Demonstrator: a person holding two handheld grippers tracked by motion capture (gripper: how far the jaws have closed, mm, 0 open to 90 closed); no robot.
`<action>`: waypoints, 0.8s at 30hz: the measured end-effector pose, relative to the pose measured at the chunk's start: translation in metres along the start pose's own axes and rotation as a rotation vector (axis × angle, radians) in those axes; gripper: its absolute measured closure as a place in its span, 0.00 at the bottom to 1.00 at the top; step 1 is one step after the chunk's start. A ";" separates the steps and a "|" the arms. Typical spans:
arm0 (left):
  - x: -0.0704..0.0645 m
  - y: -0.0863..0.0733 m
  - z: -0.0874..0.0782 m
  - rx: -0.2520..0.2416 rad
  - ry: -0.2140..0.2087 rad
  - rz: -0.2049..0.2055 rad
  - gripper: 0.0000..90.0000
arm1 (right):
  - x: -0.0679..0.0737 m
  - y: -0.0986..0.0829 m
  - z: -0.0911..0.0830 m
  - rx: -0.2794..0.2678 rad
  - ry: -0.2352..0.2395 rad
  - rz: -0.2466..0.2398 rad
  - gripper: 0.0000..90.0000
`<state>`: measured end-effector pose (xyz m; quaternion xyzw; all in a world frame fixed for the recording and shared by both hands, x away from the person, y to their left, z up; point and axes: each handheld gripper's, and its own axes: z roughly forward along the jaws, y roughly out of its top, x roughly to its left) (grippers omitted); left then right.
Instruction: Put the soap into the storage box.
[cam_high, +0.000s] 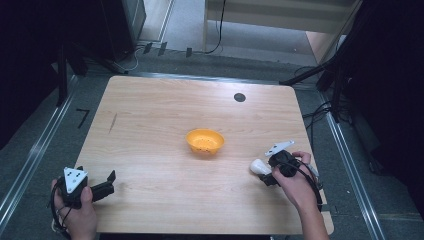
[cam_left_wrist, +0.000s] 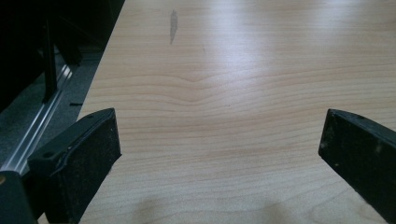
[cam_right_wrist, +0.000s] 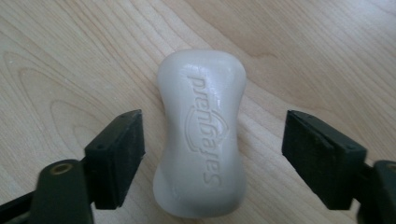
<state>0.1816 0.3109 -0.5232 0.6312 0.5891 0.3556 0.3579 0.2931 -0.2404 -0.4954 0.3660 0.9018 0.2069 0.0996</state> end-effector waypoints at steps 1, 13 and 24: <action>0.000 0.000 0.000 0.000 0.000 0.000 0.00 | -0.001 0.000 0.001 0.000 0.001 -0.007 0.32; 0.000 0.000 0.000 0.001 -0.001 -0.001 0.00 | 0.000 0.004 0.014 0.056 0.027 0.025 0.54; 0.000 0.000 0.000 -0.001 -0.002 -0.005 0.00 | 0.001 0.004 0.021 0.076 0.019 0.018 0.55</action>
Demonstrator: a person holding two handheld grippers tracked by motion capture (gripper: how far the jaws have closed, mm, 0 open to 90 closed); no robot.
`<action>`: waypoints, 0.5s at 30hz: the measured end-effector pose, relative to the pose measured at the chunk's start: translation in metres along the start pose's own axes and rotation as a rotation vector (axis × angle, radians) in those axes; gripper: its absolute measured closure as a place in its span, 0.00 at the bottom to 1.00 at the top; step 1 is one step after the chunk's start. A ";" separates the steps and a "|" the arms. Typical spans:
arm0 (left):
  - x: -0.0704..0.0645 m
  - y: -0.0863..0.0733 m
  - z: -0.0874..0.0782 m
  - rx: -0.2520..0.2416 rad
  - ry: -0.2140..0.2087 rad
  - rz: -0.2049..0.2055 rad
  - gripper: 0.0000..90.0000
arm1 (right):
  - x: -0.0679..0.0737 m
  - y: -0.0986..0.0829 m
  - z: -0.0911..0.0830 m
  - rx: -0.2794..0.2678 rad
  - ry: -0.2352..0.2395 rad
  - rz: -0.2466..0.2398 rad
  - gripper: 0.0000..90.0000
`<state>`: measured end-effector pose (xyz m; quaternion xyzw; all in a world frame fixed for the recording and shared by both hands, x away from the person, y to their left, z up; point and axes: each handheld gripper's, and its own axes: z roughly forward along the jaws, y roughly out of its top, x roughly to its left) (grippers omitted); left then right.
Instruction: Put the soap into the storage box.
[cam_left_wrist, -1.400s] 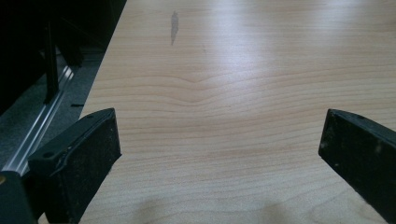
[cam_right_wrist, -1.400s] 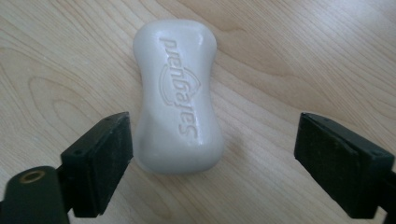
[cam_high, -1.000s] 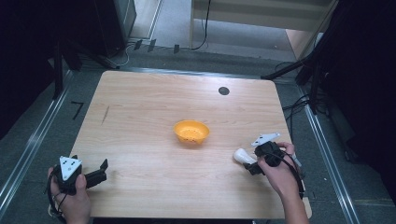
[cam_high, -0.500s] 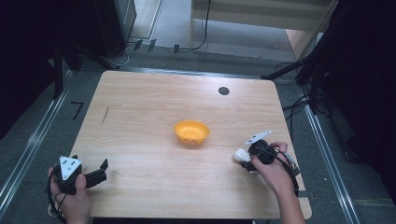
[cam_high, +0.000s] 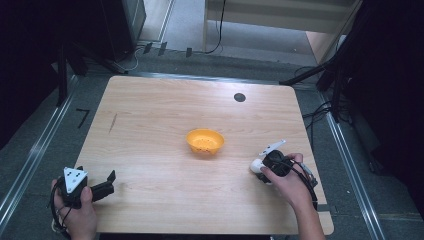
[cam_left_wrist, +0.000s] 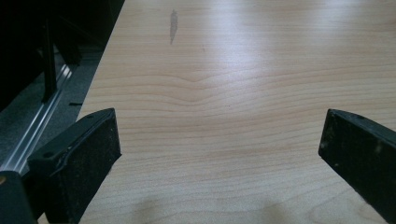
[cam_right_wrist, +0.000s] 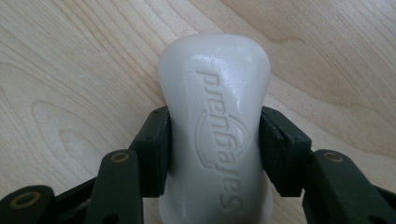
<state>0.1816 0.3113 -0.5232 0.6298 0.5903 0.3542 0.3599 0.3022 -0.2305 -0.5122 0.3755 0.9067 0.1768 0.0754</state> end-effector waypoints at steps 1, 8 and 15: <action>0.000 0.000 0.000 0.000 0.001 0.000 0.00 | 0.000 0.000 0.000 -0.001 -0.001 0.001 0.55; 0.000 0.000 0.000 -0.002 0.003 0.000 0.00 | -0.003 -0.003 0.000 -0.018 0.018 0.006 0.55; -0.001 0.000 0.000 0.000 0.004 0.005 0.00 | -0.004 -0.004 0.000 -0.021 0.041 0.006 0.56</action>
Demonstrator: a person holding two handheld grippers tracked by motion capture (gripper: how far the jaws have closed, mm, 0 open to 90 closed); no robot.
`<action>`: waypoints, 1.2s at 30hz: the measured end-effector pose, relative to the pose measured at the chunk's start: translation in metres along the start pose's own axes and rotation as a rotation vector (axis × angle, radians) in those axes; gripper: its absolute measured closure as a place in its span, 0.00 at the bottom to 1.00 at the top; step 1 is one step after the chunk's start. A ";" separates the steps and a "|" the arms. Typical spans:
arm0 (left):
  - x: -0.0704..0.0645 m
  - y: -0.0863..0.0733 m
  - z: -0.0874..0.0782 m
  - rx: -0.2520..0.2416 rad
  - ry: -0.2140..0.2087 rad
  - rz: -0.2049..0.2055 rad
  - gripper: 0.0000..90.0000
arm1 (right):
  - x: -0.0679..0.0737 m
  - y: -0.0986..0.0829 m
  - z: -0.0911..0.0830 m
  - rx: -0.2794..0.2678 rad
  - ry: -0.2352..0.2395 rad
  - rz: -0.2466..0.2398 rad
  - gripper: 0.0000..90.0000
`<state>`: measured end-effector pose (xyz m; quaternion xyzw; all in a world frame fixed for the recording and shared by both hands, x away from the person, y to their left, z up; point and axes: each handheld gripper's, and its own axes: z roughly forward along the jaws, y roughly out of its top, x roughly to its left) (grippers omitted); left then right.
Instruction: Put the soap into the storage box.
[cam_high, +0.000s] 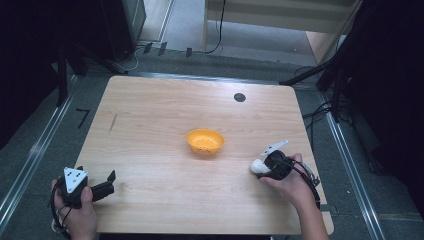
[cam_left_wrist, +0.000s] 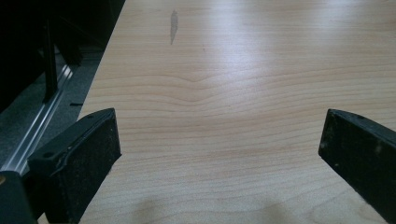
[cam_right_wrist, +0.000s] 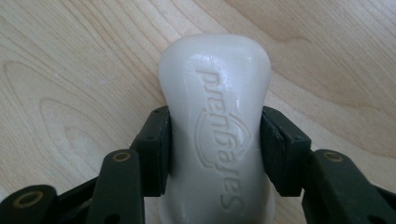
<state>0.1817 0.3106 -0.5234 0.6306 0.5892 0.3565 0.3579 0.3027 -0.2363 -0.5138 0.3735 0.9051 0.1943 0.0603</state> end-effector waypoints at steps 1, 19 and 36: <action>0.000 0.000 0.000 0.002 0.000 0.000 0.00 | 0.000 0.000 0.000 0.000 0.000 0.000 0.56; 0.001 0.000 0.000 0.005 -0.002 -0.007 0.00 | 0.004 0.004 -0.008 -0.053 -0.010 -0.046 0.57; 0.002 0.000 0.000 0.000 -0.005 -0.018 0.00 | 0.011 0.029 -0.024 -0.138 -0.014 -0.102 0.57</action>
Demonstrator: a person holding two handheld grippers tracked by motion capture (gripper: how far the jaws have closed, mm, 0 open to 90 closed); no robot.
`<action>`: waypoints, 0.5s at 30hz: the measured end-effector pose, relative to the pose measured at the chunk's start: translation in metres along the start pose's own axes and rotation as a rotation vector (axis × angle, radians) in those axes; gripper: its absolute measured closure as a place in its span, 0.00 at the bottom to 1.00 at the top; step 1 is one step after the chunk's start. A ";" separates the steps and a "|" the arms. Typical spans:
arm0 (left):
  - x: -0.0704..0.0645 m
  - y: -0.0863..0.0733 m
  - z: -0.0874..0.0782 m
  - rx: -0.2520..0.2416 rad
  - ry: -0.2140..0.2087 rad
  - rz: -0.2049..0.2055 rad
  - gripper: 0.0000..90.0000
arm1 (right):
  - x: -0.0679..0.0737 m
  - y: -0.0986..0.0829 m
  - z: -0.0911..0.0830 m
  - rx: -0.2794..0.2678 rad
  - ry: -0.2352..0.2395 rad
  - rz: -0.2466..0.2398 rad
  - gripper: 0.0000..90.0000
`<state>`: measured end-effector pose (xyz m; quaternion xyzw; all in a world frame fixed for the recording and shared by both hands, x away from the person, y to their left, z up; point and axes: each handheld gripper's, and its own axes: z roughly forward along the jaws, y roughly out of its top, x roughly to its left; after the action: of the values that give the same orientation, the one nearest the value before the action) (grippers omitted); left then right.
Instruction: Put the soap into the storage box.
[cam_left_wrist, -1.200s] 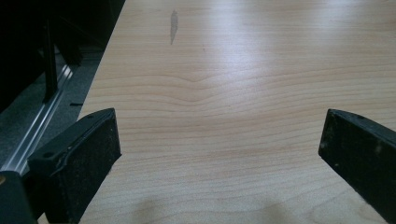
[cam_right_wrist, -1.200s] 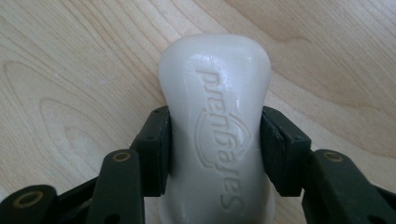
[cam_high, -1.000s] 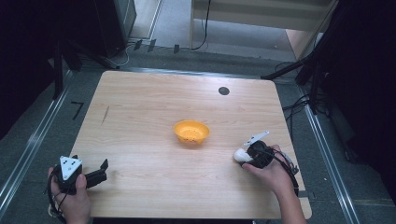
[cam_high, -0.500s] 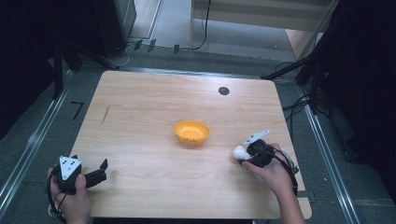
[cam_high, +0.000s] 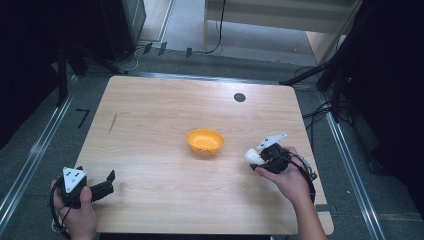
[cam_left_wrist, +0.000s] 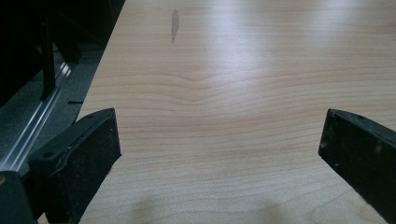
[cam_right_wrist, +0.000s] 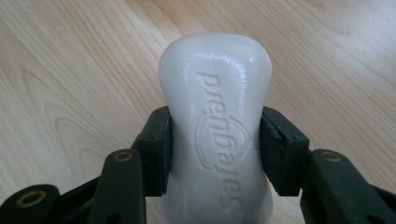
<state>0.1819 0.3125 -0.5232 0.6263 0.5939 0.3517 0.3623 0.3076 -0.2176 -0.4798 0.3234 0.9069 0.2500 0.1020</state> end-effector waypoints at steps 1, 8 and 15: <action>0.000 0.000 0.000 0.001 0.000 -0.001 0.00 | 0.000 0.004 -0.001 0.006 -0.008 -0.016 0.57; 0.000 0.000 0.000 0.001 0.000 -0.001 0.00 | 0.002 0.017 -0.003 -0.004 -0.010 -0.058 0.57; 0.000 0.000 0.000 0.001 -0.001 -0.004 0.00 | 0.003 0.031 -0.004 -0.025 -0.013 -0.089 0.57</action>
<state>0.1820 0.3127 -0.5233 0.6253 0.5952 0.3506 0.3630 0.3201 -0.1966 -0.4601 0.2832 0.9165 0.2545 0.1227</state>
